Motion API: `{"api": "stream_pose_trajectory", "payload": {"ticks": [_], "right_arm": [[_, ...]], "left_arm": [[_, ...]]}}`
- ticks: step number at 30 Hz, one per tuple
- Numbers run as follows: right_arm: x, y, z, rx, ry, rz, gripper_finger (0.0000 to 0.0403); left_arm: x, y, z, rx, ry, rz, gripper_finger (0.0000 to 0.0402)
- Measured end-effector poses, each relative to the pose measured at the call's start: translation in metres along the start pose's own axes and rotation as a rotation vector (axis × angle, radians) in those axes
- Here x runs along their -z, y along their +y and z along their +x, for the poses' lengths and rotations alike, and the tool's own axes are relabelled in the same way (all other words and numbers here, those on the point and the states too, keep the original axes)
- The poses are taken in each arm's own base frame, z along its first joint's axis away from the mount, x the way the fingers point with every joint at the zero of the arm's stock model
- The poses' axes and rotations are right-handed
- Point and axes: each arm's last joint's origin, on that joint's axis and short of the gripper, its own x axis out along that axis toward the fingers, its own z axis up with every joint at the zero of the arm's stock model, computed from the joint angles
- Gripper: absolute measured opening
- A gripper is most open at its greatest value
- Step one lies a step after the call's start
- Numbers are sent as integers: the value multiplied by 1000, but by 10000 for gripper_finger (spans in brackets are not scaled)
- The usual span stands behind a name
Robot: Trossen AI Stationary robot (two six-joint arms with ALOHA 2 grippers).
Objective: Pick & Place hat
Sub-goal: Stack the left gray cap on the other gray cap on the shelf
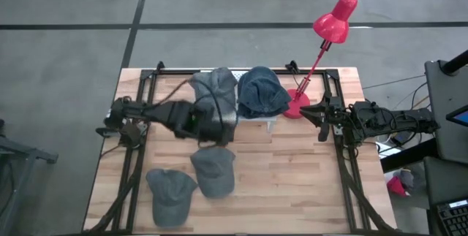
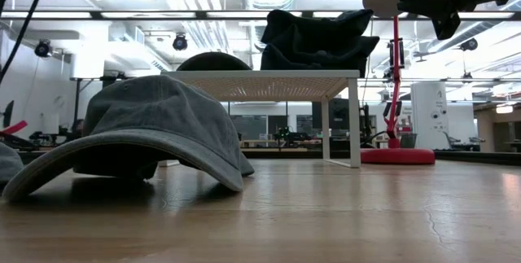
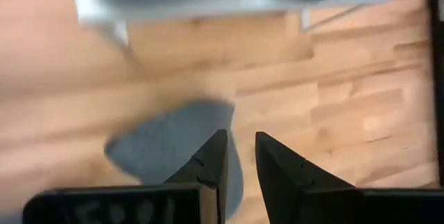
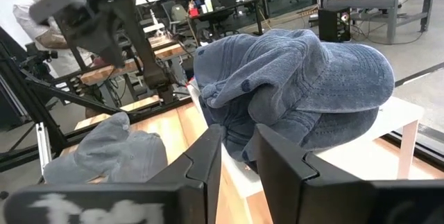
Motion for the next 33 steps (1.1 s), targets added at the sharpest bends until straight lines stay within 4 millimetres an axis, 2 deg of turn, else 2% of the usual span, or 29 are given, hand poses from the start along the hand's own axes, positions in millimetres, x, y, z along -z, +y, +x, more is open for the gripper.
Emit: {"api": "stream_pose_trajectory", "payload": {"ticks": [7, 14, 19, 28, 33], "right_arm": [[0, 0, 0, 0, 0, 0, 85], [0, 0, 0, 0, 0, 0, 71], [0, 0, 0, 0, 1, 0, 66], [0, 0, 0, 0, 1, 0, 77], [0, 0, 0, 0, 1, 0, 85]], "left_arm": [[40, 11, 22, -126, 94, -111, 60], [70, 20, 42, -164, 102, -75, 59], [91, 31, 51, -243, 185, -59, 59], [139, 59, 50, -394, 310, -59, 61], [159, 73, 45, -421, 302, -62, 87]]}}
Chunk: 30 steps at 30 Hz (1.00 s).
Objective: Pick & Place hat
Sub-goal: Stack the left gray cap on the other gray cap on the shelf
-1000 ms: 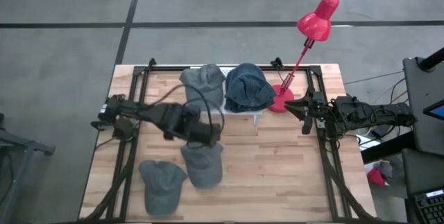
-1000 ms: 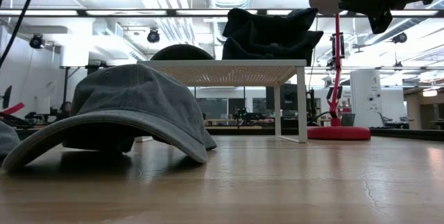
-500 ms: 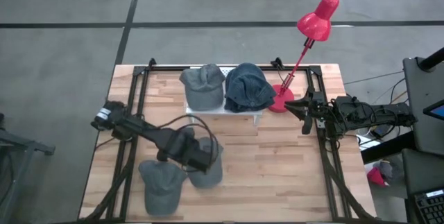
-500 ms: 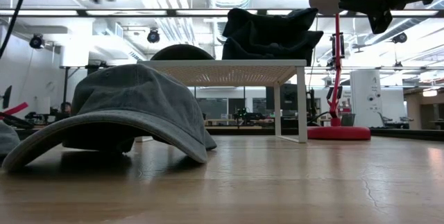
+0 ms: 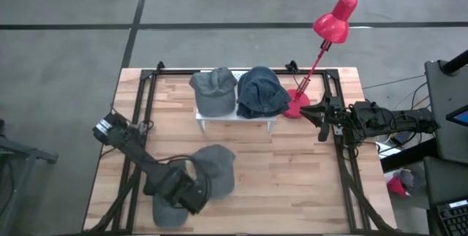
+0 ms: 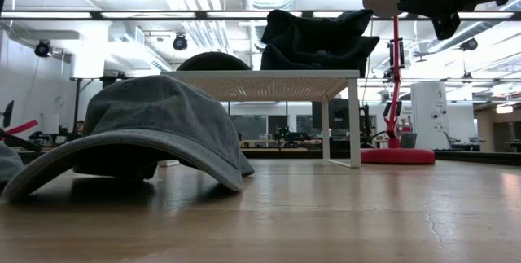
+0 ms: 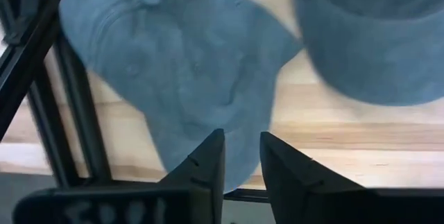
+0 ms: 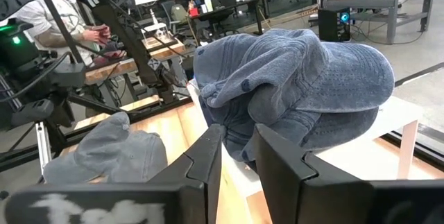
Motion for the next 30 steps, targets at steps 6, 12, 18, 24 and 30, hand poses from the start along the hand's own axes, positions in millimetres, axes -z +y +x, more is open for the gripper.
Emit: {"api": "stream_pose_trajectory", "payload": {"ticks": [6, 12, 18, 24, 30], "right_arm": [[0, 0, 0, 0, 0, 0, 89], [0, 0, 0, 0, 0, -1, 78], [0, 0, 0, 0, 0, -1, 68], [0, 0, 0, 0, 0, -1, 67], [0, 0, 0, 0, 0, 0, 78]], "left_arm": [[5, 7, 9, -58, 15, -15, 148], [3, 10, 29, -146, 30, -49, 204], [-2, 13, 54, -205, 21, -59, 226], [-4, 12, 80, -187, 43, -52, 227], [-9, 16, 110, -201, 71, -52, 227]]}}
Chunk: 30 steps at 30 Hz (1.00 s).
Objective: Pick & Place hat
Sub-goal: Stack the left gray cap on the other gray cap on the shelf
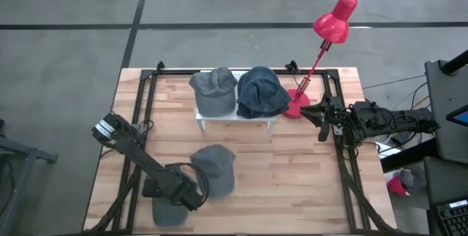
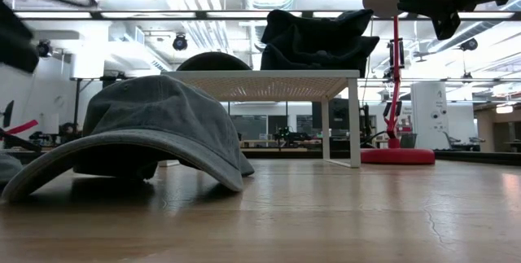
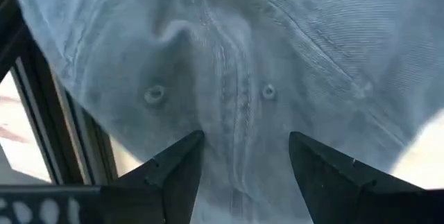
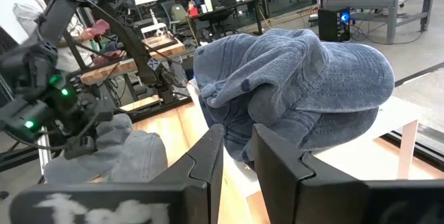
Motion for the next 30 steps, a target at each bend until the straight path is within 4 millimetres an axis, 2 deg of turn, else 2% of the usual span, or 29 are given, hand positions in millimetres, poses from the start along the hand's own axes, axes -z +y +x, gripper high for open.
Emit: {"api": "stream_pose_trajectory", "payload": {"ticks": [6, 9, 15, 23, 26, 30], "right_arm": [[0, 0, 0, 0, 0, 0, 86], [0, 0, 0, 0, 0, 0, 89], [0, 0, 0, -1, -2, 1, 82], [0, 0, 0, 0, -2, 1, 68], [0, 0, 0, 0, -3, 1, 70], [0, 0, 0, 0, -3, 1, 77]], "left_arm": [[-7, -5, 28, 45, 45, 17, 226], [-8, -6, 35, 66, 84, 28, 216], [-8, -8, 36, 86, 95, 34, 154], [-9, -8, 37, 93, 71, 33, 21], [-8, -7, 35, 85, 59, 30, 7], [-9, 1, 19, 65, 26, 20, 3]]}}
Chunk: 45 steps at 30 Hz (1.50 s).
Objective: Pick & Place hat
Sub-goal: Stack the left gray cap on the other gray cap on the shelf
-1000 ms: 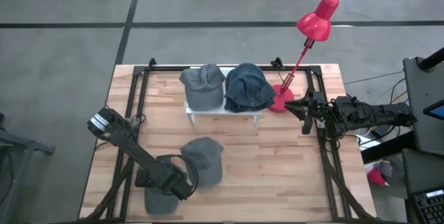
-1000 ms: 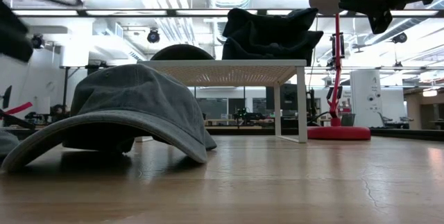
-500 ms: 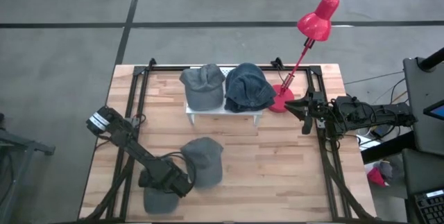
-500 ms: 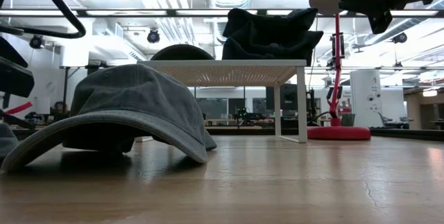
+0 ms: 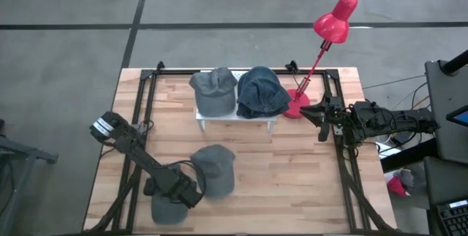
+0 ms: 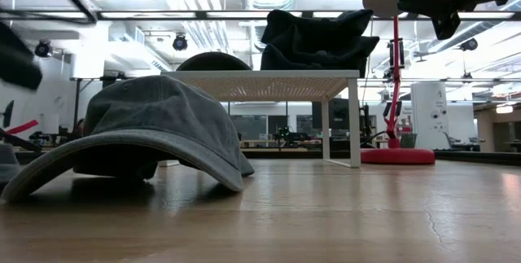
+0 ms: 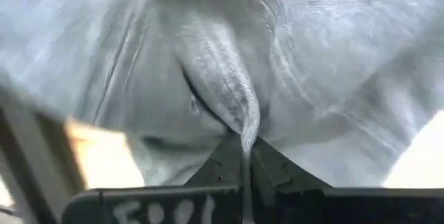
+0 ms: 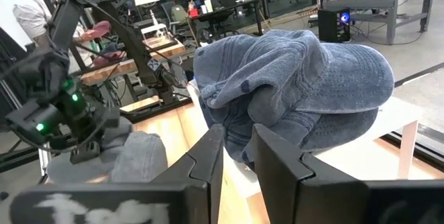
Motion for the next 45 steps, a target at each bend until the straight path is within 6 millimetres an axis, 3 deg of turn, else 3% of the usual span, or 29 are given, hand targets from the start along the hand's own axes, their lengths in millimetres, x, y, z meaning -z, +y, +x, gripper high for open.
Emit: {"api": "stream_pose_trajectory", "payload": {"ticks": [12, 14, 23, 30, 45], "right_arm": [[0, 0, 0, 0, 0, 0, 88], [0, 0, 0, 0, 0, -3, 84], [0, 0, 1, 1, 2, -3, 68], [1, 0, 2, 3, 9, -3, 78], [3, 1, 5, 9, 29, -11, 82]], "left_arm": [[5, 32, -97, -88, -149, -37, 1], [7, 32, -108, -34, -155, -25, 1], [8, 29, -129, 118, -206, -9, 0], [10, 27, -144, 218, -248, 31, 0], [3, 22, -196, 609, -554, 95, 0]]}}
